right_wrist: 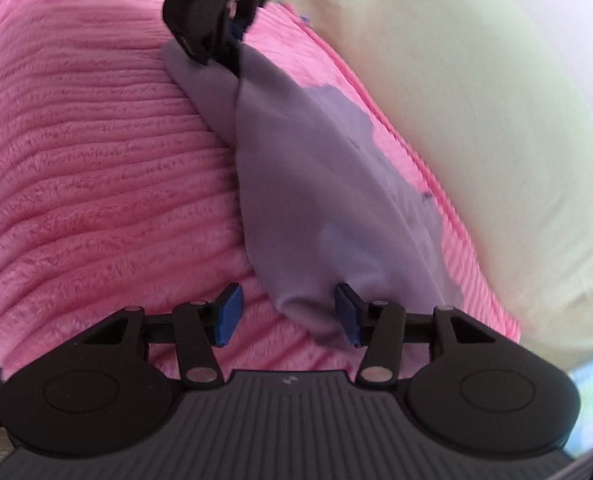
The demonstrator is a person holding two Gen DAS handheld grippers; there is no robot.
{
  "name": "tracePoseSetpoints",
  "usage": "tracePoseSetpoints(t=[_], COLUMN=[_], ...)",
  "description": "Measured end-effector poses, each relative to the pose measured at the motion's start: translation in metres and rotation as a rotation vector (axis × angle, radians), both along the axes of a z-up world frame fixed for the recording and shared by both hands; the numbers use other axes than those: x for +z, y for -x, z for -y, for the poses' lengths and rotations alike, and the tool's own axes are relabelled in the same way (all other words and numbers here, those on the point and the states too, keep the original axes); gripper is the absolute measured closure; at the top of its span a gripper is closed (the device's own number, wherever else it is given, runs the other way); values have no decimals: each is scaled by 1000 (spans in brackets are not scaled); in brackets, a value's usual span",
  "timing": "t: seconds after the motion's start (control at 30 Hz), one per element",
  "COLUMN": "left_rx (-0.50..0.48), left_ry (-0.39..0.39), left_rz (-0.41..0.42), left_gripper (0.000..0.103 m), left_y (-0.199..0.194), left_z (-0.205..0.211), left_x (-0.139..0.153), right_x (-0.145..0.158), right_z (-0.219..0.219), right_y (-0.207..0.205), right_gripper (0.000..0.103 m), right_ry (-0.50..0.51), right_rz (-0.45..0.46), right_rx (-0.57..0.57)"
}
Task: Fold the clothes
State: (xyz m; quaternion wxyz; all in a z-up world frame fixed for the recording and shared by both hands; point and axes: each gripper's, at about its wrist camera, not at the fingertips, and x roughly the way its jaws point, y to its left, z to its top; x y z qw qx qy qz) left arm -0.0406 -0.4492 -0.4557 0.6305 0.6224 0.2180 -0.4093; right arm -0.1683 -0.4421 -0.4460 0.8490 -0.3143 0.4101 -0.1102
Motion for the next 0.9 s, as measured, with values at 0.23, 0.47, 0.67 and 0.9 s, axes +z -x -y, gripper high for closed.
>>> tracePoseSetpoints(t=[0.23, 0.47, 0.67, 0.9], left_rx=[-99, -25, 151, 534], left_ry=[32, -49, -29, 269], left_rz=[-186, -589, -627, -554], left_gripper=[95, 64, 63, 62], left_y=[30, 110, 129, 23], left_z=[-44, -98, -103, -42], left_x=[63, 87, 85, 102], right_x=[82, 92, 91, 105], right_z=[24, 7, 28, 99], right_y=[43, 117, 124, 84], right_gripper=[101, 88, 67, 59], right_ry=[-100, -301, -394, -582], right_rz=[13, -318, -340, -88], right_rx=[-21, 19, -73, -305])
